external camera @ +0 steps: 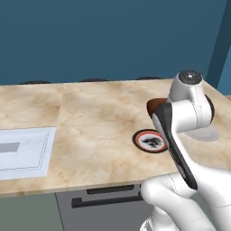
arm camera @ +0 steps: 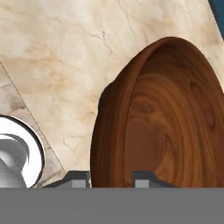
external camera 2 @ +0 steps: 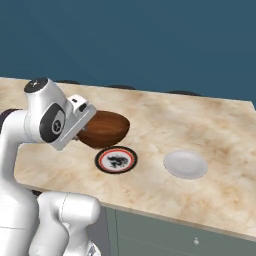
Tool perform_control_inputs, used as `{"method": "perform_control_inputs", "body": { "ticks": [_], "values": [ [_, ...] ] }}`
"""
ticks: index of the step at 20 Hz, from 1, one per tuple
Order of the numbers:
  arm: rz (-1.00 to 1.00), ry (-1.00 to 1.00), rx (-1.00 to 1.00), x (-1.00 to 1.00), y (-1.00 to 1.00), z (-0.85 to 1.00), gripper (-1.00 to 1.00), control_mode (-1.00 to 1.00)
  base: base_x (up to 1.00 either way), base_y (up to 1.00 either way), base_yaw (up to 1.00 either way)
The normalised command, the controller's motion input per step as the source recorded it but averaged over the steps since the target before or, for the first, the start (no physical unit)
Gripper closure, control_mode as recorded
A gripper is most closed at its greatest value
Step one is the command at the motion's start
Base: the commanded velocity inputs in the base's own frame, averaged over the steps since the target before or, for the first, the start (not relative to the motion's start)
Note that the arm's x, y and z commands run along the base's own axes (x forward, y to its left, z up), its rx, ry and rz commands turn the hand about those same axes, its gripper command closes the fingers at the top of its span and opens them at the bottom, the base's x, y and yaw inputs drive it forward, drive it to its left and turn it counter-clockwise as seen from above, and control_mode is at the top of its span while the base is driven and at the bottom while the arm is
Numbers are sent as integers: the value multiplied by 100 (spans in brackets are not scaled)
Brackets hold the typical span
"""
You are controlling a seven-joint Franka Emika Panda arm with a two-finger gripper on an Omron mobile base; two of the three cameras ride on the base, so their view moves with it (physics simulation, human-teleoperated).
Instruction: Move the bowls from the cabinet to the plates on the dining table.
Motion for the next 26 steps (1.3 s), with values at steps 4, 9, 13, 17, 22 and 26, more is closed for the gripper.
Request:
{"method": "perform_control_inputs", "body": {
  "ticks": [4, 9, 13, 17, 22, 26],
  "values": [
    [0, 1, -2, 29, 0, -31, 100, -100, 0, 0, 0],
    [0, 2, -2, 30, 0, -29, 100, -100, 0, 0, 0],
    [0, 3, -1, 33, 0, -27, 100, -100, 0, 0, 0],
    [0, 3, -1, 34, 0, -26, 100, -100, 0, 0, 0],
    [0, 2, -1, 35, 0, -25, 100, -100, 0, 0, 0],
    [0, 1, -1, 33, 0, -24, 100, -100, 0, 0, 0]
  ]
}}
